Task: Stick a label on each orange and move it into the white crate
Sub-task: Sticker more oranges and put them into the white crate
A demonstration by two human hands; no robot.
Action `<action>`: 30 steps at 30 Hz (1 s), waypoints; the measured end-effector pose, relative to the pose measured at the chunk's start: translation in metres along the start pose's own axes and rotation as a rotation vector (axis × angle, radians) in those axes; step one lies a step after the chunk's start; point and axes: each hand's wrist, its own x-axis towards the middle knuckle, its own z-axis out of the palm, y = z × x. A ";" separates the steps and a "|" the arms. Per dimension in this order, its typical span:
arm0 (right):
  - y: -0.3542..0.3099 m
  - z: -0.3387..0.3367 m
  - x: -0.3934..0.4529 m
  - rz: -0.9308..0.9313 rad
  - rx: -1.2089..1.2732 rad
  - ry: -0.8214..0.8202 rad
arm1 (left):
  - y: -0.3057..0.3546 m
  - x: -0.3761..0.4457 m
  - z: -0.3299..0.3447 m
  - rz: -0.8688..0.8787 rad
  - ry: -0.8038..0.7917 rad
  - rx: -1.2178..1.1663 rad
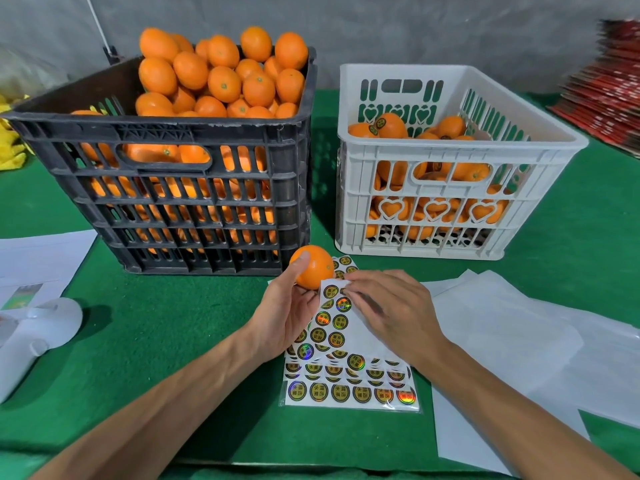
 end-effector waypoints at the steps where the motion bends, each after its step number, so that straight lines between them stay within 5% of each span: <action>1: -0.001 -0.001 0.001 -0.004 0.013 -0.021 | 0.000 0.000 0.000 0.001 0.002 0.010; 5: 0.002 -0.013 0.009 0.033 0.161 -0.175 | -0.002 0.003 -0.001 0.000 0.010 0.083; 10: -0.006 -0.033 0.042 0.629 0.775 0.103 | 0.000 0.005 0.000 0.077 0.042 0.190; 14: -0.019 -0.020 0.064 0.930 0.989 -0.156 | -0.002 0.005 0.000 0.108 -0.016 0.335; 18: -0.022 -0.011 0.068 1.039 0.960 -0.202 | -0.002 0.005 -0.004 0.109 -0.077 0.321; 24: -0.031 -0.016 0.067 1.085 1.088 -0.195 | -0.003 0.009 -0.003 0.203 -0.022 0.473; 30: -0.028 -0.031 0.074 0.665 0.796 -0.373 | 0.013 0.006 0.010 0.212 -0.035 0.378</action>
